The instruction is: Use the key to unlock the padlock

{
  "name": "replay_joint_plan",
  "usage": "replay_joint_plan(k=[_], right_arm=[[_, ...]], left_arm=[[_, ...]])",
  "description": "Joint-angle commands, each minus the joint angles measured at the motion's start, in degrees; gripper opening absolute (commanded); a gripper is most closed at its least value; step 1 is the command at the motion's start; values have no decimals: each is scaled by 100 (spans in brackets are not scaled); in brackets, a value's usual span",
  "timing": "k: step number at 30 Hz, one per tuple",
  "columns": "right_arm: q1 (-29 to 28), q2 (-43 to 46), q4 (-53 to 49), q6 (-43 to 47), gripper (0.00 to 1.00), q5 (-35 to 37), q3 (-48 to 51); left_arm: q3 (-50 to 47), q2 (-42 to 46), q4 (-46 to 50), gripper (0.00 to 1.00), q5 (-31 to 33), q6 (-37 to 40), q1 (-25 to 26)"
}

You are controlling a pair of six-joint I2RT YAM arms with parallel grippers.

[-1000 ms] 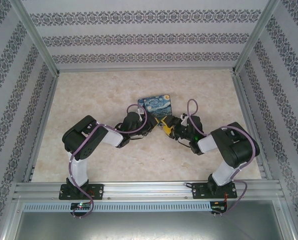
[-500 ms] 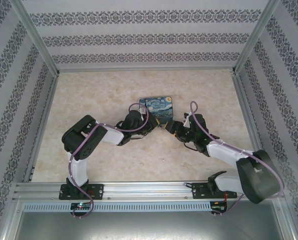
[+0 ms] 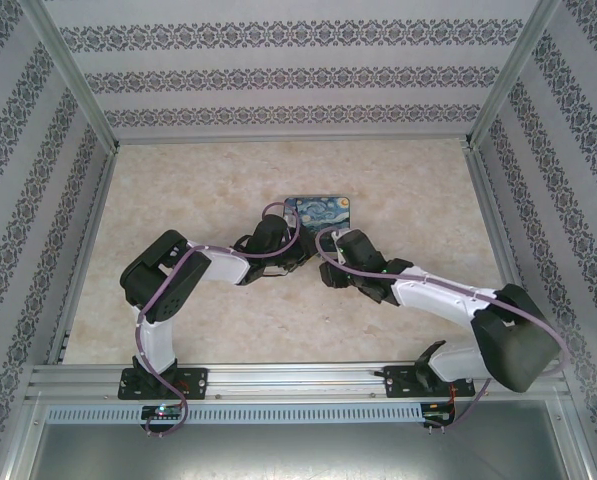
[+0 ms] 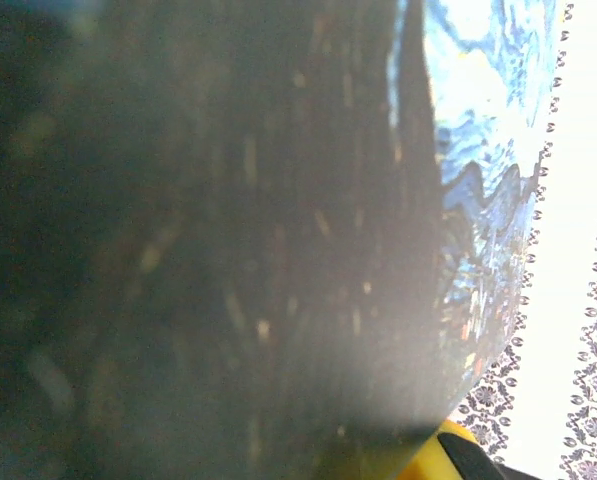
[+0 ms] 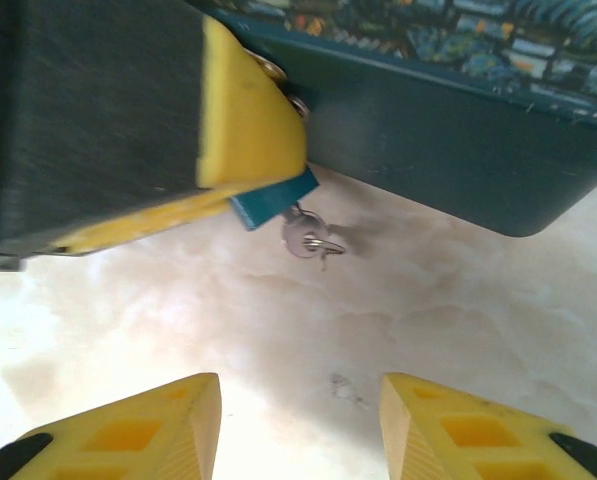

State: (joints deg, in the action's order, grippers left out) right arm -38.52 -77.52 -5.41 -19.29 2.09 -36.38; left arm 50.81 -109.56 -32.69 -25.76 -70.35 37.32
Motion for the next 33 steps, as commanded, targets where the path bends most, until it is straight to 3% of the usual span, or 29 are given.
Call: replay_joint_plan(k=[1,18,24,27,30,33], right_arm=[[-60,-188,76,400,45,452,-83],[-30,-1096,452,382,38,459,-603],[41,-1210,539,336,25,418,-697],[98,-1175,575,301,13,289,-738],[148,-1095,594,294,1,8,-756],[335,-973,692,171,0,-625,-698]], left_arm=[[84,49,631,0,-447,-107,-30],[159,31,722,0,-550,-87,-32],[140,20,729,0,-581,-72,-32],[134,6,735,0,-594,-66,-32],[106,-13,712,0,-606,-65,-32],[70,-2,701,0,-604,-67,-32]])
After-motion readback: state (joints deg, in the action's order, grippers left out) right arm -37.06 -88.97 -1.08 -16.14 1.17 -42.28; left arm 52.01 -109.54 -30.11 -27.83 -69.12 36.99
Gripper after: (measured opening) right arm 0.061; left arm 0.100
